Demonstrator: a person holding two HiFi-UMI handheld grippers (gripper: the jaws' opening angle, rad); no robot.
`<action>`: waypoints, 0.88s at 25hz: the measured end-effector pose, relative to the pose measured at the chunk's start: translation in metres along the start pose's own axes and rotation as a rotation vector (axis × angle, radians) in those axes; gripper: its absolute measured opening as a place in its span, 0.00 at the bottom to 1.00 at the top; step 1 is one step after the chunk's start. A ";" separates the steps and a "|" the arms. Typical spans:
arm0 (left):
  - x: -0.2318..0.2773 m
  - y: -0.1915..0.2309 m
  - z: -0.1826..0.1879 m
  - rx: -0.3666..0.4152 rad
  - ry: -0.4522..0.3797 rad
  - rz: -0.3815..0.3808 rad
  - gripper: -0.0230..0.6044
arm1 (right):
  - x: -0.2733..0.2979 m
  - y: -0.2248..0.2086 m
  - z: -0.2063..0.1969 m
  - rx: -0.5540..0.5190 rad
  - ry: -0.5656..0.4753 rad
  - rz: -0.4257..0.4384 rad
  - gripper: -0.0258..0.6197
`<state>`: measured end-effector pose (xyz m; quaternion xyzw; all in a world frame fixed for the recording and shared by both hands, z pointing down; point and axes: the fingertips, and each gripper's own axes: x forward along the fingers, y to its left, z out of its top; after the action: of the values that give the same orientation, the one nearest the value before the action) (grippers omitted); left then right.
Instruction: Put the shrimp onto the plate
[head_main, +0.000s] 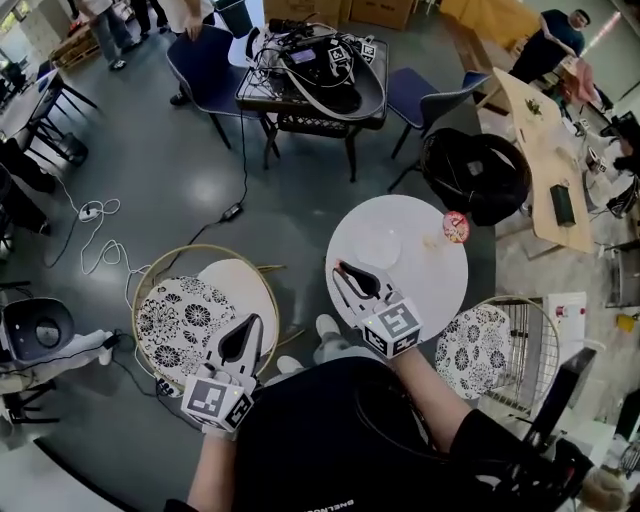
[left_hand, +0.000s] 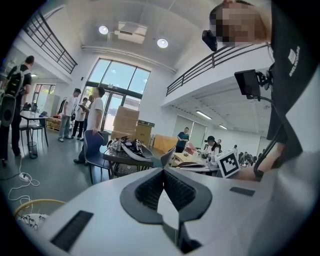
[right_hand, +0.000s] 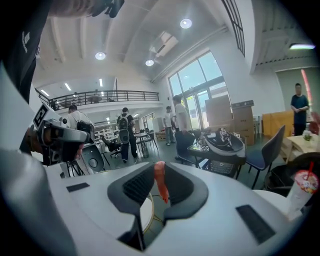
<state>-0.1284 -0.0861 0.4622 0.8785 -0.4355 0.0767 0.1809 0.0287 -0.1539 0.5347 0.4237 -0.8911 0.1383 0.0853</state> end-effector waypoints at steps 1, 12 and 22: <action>0.004 -0.001 0.000 0.002 0.004 0.000 0.04 | 0.002 -0.007 -0.006 0.001 0.012 -0.003 0.15; 0.040 -0.003 0.002 0.004 0.044 0.033 0.04 | 0.024 -0.075 -0.063 0.040 0.133 -0.046 0.15; 0.060 -0.008 -0.001 0.016 0.070 0.069 0.05 | 0.030 -0.123 -0.129 0.046 0.287 -0.106 0.15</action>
<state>-0.0858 -0.1257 0.4785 0.8611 -0.4583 0.1168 0.1863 0.1108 -0.2089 0.6861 0.4479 -0.8428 0.2132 0.2090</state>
